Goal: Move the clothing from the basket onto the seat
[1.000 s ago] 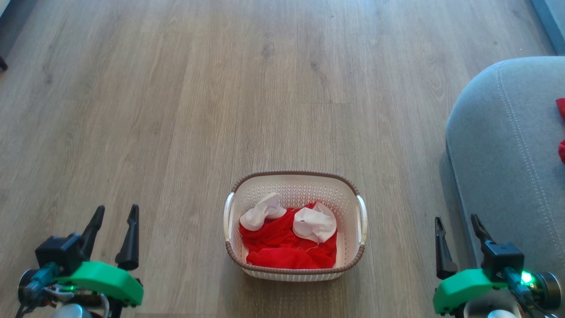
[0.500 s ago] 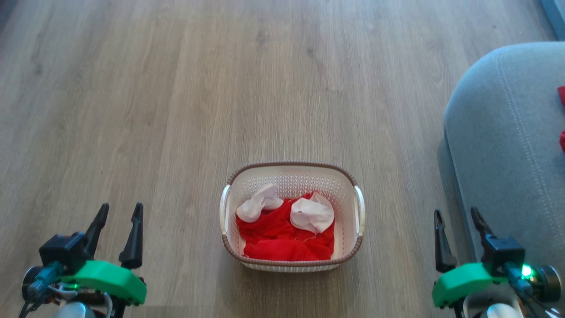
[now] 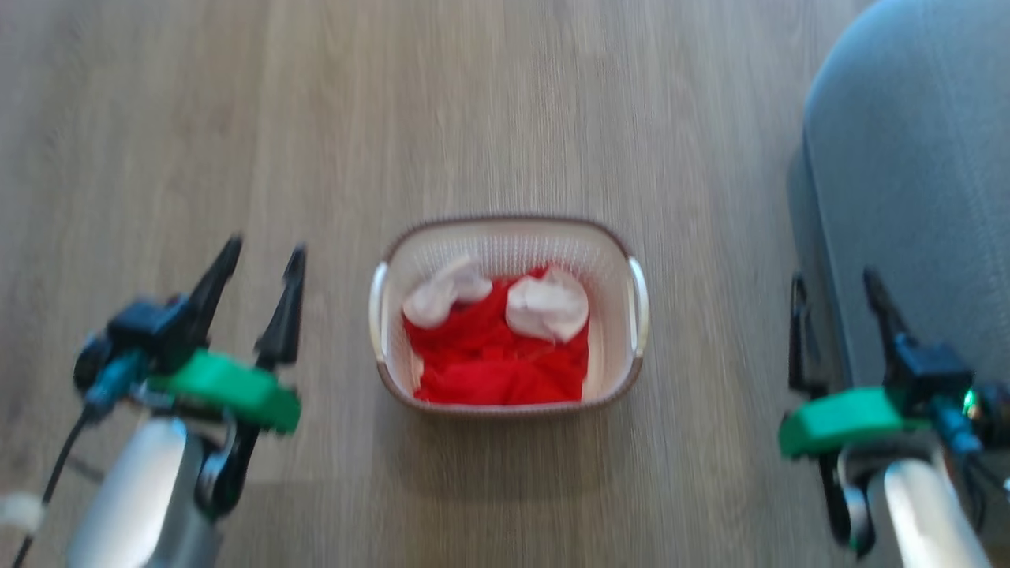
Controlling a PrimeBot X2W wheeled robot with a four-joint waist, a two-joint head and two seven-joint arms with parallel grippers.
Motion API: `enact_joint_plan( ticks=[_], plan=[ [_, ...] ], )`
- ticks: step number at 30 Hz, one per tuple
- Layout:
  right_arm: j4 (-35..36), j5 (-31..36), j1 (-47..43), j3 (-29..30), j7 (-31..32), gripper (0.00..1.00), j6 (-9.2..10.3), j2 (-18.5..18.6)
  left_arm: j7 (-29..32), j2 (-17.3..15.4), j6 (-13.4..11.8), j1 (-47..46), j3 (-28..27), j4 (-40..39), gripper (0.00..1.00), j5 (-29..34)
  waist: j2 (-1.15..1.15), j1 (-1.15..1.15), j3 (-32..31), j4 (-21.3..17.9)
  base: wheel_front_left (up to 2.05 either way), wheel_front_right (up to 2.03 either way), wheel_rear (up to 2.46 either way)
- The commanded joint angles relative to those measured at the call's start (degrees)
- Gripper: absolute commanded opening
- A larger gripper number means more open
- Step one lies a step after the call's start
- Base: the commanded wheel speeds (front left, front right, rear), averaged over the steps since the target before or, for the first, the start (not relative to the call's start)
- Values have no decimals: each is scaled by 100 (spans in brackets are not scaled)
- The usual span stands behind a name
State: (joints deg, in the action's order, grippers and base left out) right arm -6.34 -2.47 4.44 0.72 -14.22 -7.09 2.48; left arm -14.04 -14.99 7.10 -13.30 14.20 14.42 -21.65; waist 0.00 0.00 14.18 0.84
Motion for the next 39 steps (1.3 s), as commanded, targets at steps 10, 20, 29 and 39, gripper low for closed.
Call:
enact_joint_plan(
  ticks=[10,20,29,39],
  plan=[
    [1009,-1,1409,-163,-77,100,-40,40,818,-451,36,-2167,904,-87,100,340,0,0,2396,-564,0,0,0],
    [1412,-312,1965,-427,-77,100,-40,40,2079,-720,37,-3550,1923,751,100,409,0,0,3361,-1054,0,0,0],
    [1506,-626,1966,-548,-78,100,-40,40,2865,-760,38,-4371,2653,1648,100,380,0,0,3701,-1488,0,0,0],
    [1553,-1007,1760,-777,-78,100,-40,40,3407,-866,38,-4928,2777,2589,100,391,0,0,3904,-1929,0,0,0]
  ],
)
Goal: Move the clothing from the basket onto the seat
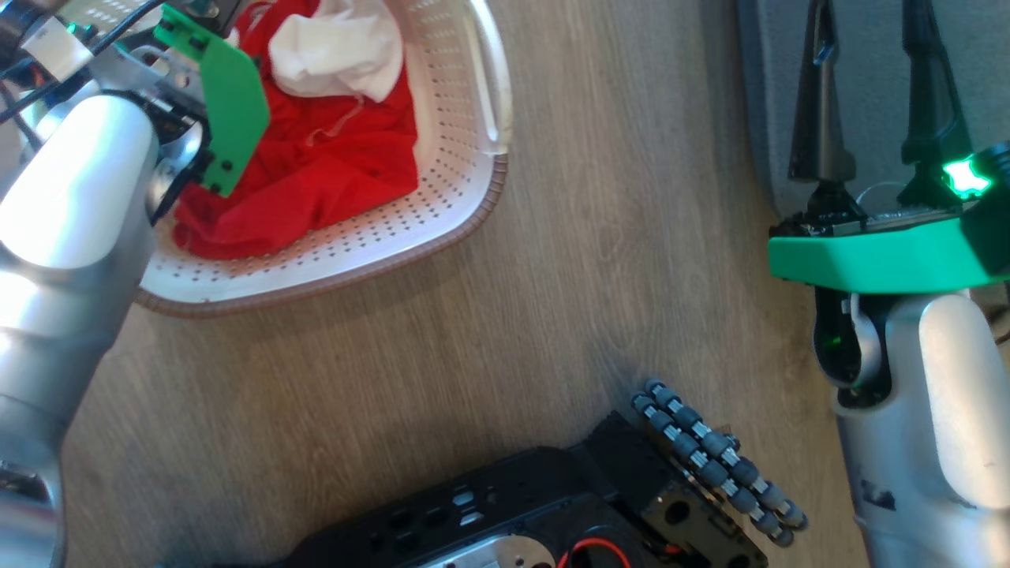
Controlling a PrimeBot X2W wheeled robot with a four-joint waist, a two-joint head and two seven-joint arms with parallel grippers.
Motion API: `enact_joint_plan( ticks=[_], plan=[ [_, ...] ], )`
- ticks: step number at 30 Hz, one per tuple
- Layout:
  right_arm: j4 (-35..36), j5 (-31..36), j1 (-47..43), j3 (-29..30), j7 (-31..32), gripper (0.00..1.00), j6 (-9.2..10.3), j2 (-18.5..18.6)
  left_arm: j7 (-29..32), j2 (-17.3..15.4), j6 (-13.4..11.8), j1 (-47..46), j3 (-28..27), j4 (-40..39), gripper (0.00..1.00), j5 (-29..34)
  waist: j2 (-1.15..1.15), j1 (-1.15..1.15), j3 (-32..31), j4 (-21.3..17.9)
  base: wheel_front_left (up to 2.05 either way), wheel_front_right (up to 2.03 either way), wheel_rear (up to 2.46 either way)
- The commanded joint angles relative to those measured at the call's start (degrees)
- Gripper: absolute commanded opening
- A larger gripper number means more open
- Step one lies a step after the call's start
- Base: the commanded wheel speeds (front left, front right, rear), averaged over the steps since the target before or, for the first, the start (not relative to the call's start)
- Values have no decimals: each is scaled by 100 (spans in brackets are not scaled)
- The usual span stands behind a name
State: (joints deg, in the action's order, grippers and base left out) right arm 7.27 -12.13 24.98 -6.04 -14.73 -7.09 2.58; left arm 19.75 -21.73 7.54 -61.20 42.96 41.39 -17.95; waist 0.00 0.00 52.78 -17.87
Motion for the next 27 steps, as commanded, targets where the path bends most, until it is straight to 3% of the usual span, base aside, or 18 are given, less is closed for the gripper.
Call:
enact_joint_plan(
  ticks=[1,22,23,25,27],
  plan=[
    [199,-76,-308,-112,-27,100,-40,30,53,-223,-11,-180,-88,-67,100,42,0,0,70,-87,0,0,0],
    [186,-381,-428,-211,-27,100,-40,30,434,-425,-64,-306,36,239,100,-65,0,0,173,-287,0,0,0],
    [188,-386,-432,-207,-27,100,-40,30,442,-418,-63,-303,43,244,91,-75,0,0,173,-282,0,0,0],
    [186,-385,-435,-208,-27,100,-40,30,443,-404,-66,-301,60,246,52,-86,0,0,174,-272,0,0,0],
    [181,-382,-434,-213,-27,100,-40,30,451,-395,-65,-297,89,256,40,-84,0,0,175,-263,0,0,0]
  ],
)
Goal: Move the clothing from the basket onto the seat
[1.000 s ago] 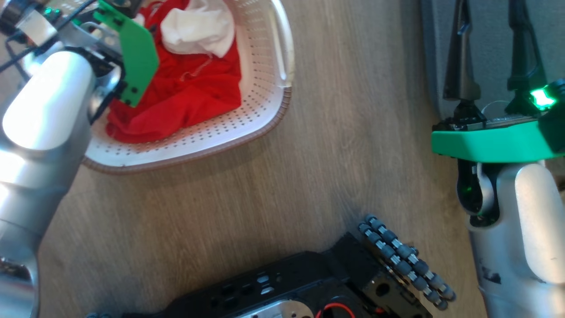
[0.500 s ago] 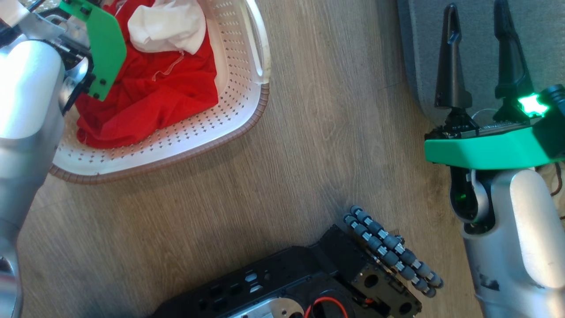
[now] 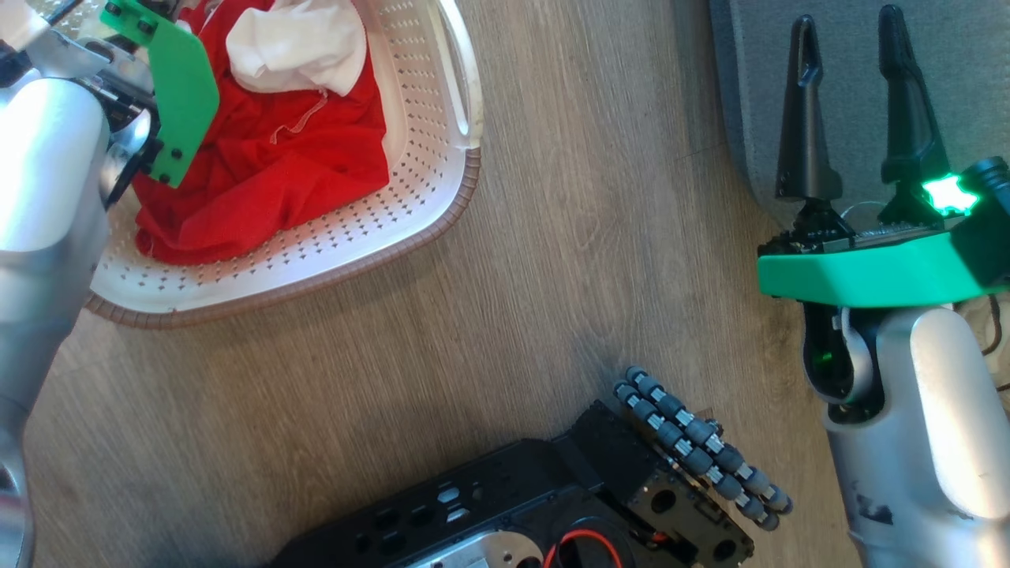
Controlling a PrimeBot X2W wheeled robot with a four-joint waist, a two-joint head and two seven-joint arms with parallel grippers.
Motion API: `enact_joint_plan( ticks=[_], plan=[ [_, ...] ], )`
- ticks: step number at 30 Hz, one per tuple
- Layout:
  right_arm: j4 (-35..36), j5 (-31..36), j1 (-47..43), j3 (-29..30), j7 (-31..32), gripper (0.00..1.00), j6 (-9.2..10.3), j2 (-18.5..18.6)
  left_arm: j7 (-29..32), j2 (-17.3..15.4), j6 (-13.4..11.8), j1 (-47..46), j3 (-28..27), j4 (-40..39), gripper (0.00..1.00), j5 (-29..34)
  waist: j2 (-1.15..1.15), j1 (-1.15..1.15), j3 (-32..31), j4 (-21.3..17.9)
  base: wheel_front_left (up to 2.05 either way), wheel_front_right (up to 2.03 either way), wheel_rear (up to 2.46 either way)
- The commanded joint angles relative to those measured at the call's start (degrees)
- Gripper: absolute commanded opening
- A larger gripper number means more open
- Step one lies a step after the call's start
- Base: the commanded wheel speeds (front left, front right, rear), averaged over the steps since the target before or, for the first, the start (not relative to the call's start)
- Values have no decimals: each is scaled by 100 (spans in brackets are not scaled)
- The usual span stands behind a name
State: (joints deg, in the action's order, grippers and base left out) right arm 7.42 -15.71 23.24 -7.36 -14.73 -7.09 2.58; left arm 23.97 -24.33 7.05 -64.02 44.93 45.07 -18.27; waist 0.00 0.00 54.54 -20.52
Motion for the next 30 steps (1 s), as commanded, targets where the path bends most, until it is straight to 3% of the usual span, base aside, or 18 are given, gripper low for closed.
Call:
enact_joint_plan(
  ticks=[1,3,4,5,7,30],
  plan=[
    [165,-27,-259,-83,-27,100,-40,30,18,-135,-23,-18,-92,-116,41,-41,0,0,0,4,0,0,0],
    [167,-31,-257,-82,-27,100,-40,30,-1,-140,-40,-23,-69,-119,53,-28,0,0,7,9,0,0,0],
    [168,-31,-256,-80,-27,100,-40,30,-6,-144,-47,-26,-60,-119,73,-25,0,0,13,12,0,0,0],
    [169,-33,-255,-77,-27,100,-40,30,-17,-152,-53,-30,-50,-118,85,-19,0,0,20,15,0,0,0],
    [164,-32,-257,-74,-27,100,-40,30,-41,-159,-62,-36,-30,-110,100,-9,0,0,28,24,0,0,0],
    [102,-15,-249,-95,-27,100,-40,30,-305,29,-184,-359,364,-202,100,272,0,0,27,123,0,0,0]
  ],
)
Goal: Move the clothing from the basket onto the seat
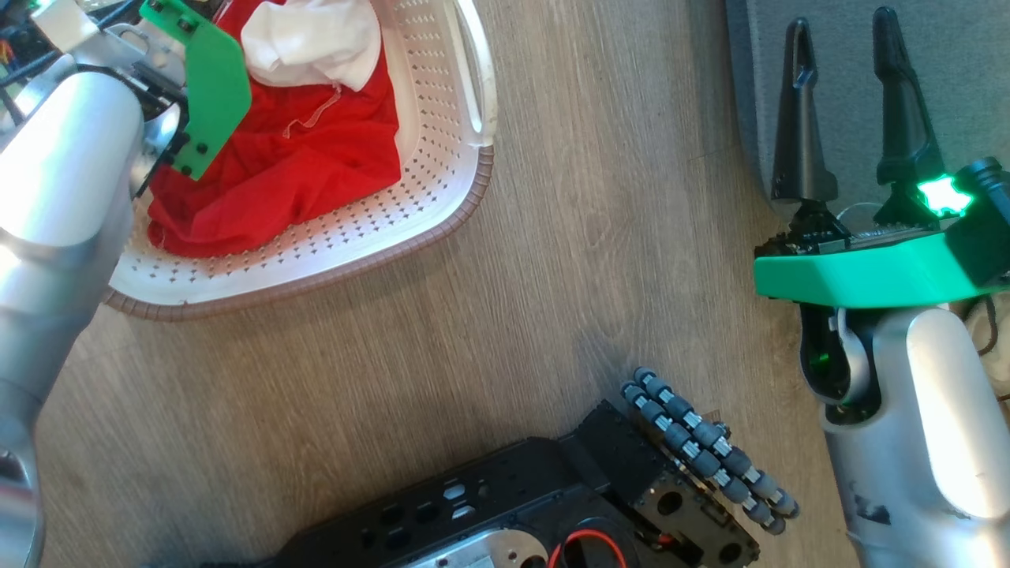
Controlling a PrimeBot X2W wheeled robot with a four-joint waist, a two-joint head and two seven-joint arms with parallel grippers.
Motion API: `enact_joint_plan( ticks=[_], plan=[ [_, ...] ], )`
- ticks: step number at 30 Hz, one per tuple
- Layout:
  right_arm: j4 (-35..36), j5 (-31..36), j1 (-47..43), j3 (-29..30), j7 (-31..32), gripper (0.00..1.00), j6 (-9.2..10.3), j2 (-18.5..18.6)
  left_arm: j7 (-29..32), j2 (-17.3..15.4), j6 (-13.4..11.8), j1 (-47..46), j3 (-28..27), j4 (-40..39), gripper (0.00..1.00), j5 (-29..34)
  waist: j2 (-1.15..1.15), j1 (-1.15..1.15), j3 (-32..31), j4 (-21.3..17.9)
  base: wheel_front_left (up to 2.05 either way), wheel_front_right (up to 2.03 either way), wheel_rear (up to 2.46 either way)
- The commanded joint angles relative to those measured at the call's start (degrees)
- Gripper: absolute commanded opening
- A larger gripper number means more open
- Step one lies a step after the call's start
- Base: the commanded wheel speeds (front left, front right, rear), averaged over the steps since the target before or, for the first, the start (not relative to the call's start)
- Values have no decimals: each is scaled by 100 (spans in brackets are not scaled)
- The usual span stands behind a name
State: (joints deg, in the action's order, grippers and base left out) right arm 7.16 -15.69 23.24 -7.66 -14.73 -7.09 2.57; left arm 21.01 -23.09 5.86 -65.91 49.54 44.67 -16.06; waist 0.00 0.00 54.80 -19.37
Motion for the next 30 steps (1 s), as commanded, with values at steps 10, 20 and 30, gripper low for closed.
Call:
enact_joint_plan(
  ticks=[10,20,30],
  plan=[
    [93,-6,-225,-79,-27,100,-40,31,-11,-70,-137,-163,-91,-145,100,-38,0,0,-55,32,0,0,0],
    [22,53,-254,30,-27,100,-40,31,-315,85,-244,36,-187,-142,100,-293,0,0,-350,194,0,0,0],
    [-168,379,-398,369,-27,100,-40,31,-1220,507,-388,609,-508,-317,100,-856,0,0,-1460,689,0,0,0]
  ],
)
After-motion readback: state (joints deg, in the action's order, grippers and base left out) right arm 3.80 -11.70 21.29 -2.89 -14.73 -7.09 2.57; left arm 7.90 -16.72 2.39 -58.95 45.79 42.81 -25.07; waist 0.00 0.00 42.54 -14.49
